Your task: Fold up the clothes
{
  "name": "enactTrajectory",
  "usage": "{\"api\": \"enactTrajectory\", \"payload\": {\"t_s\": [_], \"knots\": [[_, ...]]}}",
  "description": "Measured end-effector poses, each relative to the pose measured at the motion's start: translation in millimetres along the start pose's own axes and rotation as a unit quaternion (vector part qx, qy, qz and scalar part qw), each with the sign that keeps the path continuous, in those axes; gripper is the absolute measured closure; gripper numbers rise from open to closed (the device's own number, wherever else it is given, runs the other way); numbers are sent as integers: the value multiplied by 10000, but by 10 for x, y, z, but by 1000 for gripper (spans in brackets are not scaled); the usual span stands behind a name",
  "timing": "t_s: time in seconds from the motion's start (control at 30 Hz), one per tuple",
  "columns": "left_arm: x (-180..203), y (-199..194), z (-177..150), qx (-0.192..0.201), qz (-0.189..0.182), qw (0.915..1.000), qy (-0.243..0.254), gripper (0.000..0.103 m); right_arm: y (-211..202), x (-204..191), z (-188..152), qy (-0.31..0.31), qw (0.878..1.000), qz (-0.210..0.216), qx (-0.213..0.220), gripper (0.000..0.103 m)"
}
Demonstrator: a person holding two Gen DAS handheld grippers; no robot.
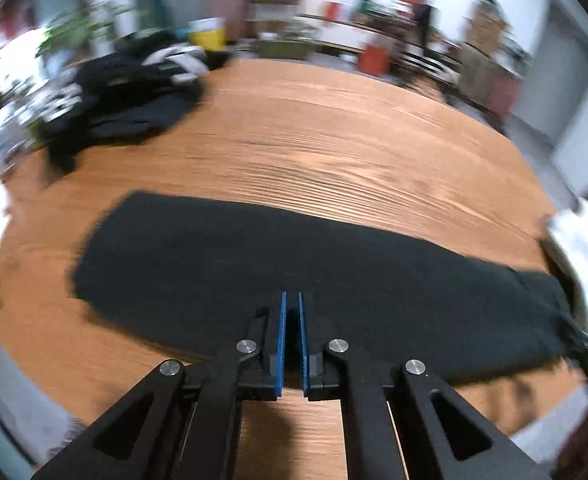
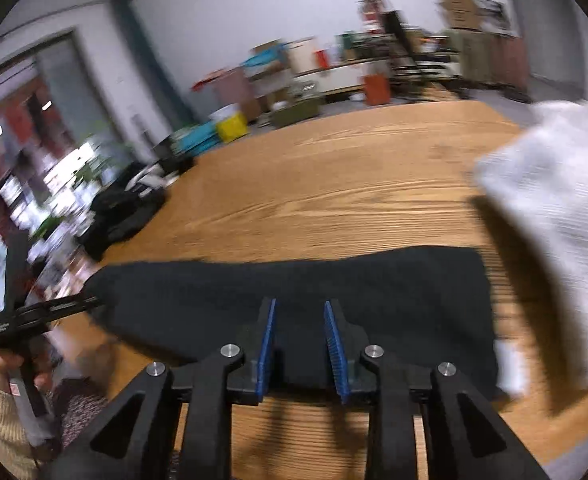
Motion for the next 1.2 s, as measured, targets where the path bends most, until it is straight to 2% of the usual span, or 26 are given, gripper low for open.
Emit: {"api": "enactTrajectory", "payload": {"t_s": [0.13, 0.2, 0.3, 0.37, 0.43, 0.47, 0.53, 0.6, 0.7, 0.77, 0.87, 1.0, 1.03, 1.13, 1.2], "knots": [[272, 183, -62, -352, -180, 9992, 48, 97, 281, -289, -188, -364, 9989, -60, -289, 73], [206, 288, -112, -487, -35, 9988, -58, 97, 360, -274, -295, -432, 9979, -174, -456, 73], [82, 280, -144, -527, -237, 9980, -258, 97, 382, -116, -431, -323, 9966, -173, -738, 73], [-5, 213, -109, -397, -241, 9986, -262, 97, 296, -56, -426, -159, 9966, -13, -812, 73], [-171, 66, 0, -5, -15, 9995, -308, 97, 155, 15, -261, 39, 9983, 71, -582, 70], [-267, 1, 53, 161, 98, 9992, -361, 97, 76, 54, -167, 140, 9989, 104, -425, 66], [-571, -24, 118, 220, 465, 9965, -665, 97, 48, 242, -11, 264, 9991, -297, -156, 64], [-873, 115, 110, -56, 830, 9925, -897, 97, 44, 454, 137, 368, 9960, -803, 103, 62], [-1087, 338, 61, -451, 825, 9905, -1000, 97, 124, 742, 221, 546, 9902, -1272, 192, 65], [-1153, 433, 34, -642, 902, 9891, -966, 97, 179, 864, 276, 592, 9881, -1413, 167, 66], [-1148, 440, 40, -651, 1029, 9879, -956, 97, 121, 1131, 228, 575, 9815, -1816, 184, 65], [-1000, 366, 36, -617, 1417, 9853, -732, 97, -37, 1239, 199, 849, 9846, -1505, 263, 66], [-931, 298, 60, -525, 1560, 9843, -631, 97, -86, 1183, 211, 817, 9854, -1449, 352, 63], [-715, 168, 99, -332, 1471, 9874, -486, 97, -185, 864, 186, 510, 9923, -1027, 473, 62], [-603, 121, 90, -324, 1451, 9882, -370, 97, -110, 704, 54, 293, 9949, -932, 246, 64]]}}
Point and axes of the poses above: each gripper's, at about its wrist camera, not at the fingertips, and y roughly the way its jaws point, x to its right, z to its top, the point moved 5 cm from there along y, roughly the way its jaws point, and after that the axes turned 10 degrees about y, right-handed, at the moved point
